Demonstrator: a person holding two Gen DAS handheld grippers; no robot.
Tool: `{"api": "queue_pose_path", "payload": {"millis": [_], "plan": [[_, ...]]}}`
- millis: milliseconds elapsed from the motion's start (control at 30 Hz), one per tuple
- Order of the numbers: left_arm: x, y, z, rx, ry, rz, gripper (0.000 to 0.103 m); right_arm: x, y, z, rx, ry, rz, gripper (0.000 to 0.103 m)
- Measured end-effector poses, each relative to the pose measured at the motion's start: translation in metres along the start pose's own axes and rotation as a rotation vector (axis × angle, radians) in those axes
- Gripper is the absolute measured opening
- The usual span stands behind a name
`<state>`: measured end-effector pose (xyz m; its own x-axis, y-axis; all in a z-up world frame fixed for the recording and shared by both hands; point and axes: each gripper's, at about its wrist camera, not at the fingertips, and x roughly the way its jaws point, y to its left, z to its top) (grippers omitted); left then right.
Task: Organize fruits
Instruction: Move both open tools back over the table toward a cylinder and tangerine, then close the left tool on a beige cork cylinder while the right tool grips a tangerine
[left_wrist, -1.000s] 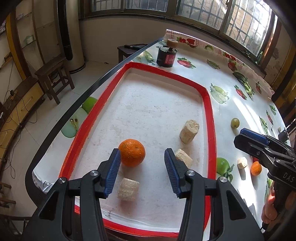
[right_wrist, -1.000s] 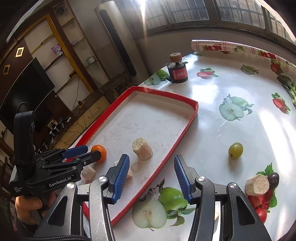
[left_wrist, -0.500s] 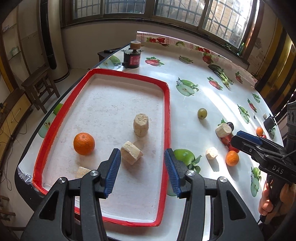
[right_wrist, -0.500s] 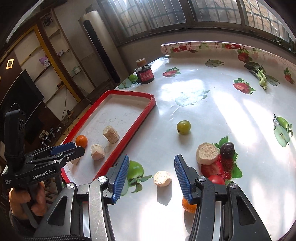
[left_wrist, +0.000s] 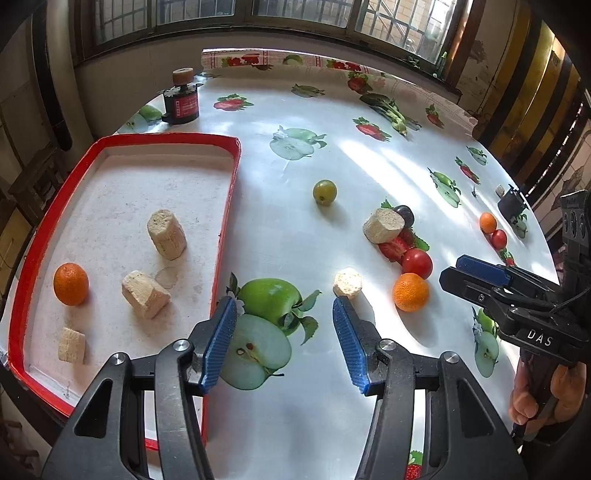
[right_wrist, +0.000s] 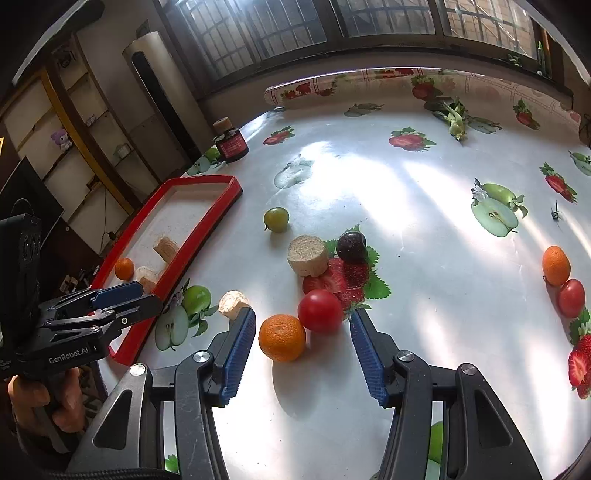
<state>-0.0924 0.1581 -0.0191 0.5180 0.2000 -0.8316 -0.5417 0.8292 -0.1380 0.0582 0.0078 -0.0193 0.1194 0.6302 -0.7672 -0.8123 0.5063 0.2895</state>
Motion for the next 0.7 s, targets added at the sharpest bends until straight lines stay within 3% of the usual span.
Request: {"api": "queue_pose_path", "payload": {"millis": [533, 633, 700], "plan": [[0.044, -0.028, 0.012, 0.042, 0.074, -0.041, 0.053, 0.037, 0.02, -0.019, -0.078, 0.092, 0.016, 0.054], [0.053, -0.035, 0.015, 0.058, 0.09, -0.056, 0.053, 0.038, 0.02, -0.017, -0.085, 0.089, 0.021, 0.034], [0.059, -0.042, 0.015, 0.079, 0.096, -0.065, 0.053, 0.037, 0.016, -0.018, -0.075, 0.09, 0.034, 0.034]]}}
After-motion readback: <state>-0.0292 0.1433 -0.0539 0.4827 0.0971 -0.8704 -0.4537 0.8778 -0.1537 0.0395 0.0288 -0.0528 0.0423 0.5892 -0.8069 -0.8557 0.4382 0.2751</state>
